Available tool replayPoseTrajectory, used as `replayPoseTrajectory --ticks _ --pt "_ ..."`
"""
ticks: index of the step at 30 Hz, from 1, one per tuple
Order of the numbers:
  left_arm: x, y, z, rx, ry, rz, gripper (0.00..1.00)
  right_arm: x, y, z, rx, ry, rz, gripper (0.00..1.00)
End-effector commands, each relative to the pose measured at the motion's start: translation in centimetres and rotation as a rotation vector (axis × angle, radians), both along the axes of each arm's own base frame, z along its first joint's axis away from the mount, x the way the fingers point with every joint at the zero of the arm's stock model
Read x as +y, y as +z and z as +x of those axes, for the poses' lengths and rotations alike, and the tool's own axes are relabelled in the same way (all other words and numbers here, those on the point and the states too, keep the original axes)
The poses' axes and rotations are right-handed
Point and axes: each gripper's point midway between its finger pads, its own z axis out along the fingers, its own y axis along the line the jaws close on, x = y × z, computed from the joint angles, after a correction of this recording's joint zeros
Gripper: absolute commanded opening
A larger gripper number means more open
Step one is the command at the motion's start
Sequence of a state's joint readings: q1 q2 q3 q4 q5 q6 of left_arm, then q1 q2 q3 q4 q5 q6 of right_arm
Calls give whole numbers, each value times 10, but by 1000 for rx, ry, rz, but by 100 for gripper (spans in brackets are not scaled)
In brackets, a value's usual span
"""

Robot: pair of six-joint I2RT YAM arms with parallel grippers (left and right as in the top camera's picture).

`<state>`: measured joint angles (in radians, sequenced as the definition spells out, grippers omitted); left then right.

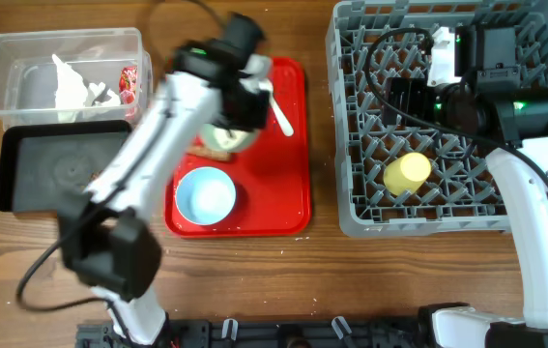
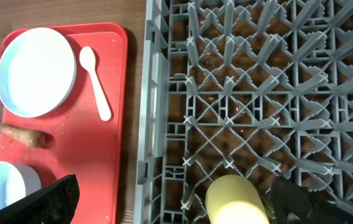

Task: Sort waste into correct bins and load items into the dishwasher rack
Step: 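Tip the green bowl over the black tray, pouring out the rice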

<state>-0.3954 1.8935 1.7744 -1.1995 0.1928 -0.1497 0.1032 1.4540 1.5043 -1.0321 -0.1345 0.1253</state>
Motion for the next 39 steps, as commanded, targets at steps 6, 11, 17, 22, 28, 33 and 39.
replayPoseTrajectory --ticks 6,11,17,22,28,33,39 --pt "134 30 17 75 373 -181 4 4 6 3 -22 29 1 100" --pt "208 31 18 55 499 -284 4 4 6 4 -28 28 2 100" --pt "287 3 -4 80 634 -316 4 4 6 4 -28 28 2 98" --pt "307 -15 -8 109 687 -562 4 4 7 4 -29 28 3 98" --pt "327 -3 -9 88 787 -858 4 4 6 3 -25 28 2 98" --pt "349 27 -8 -24 836 -1050 4 4 6 3 -24 29 2 98" --pt "362 55 -4 -126 845 -1213 4 4 6 3 -24 28 3 98"
